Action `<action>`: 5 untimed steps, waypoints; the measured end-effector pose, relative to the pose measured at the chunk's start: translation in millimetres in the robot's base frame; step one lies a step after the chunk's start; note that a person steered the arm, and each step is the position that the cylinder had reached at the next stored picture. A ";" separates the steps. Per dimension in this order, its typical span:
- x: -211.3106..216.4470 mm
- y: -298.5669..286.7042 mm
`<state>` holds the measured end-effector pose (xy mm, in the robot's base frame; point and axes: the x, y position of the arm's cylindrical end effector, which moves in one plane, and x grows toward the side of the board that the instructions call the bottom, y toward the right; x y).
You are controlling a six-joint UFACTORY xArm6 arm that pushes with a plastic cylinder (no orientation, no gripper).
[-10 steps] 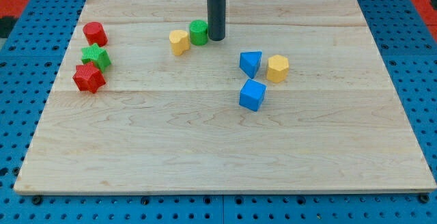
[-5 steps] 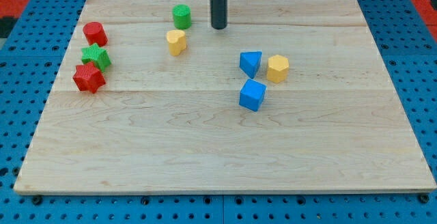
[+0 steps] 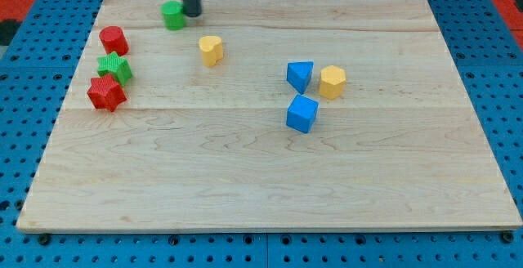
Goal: Move the green circle above the red circle
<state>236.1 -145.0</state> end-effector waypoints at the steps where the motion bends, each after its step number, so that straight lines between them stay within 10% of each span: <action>1: 5.6 -36.0; 5: 13.5 -46.8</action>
<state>249.6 -191.9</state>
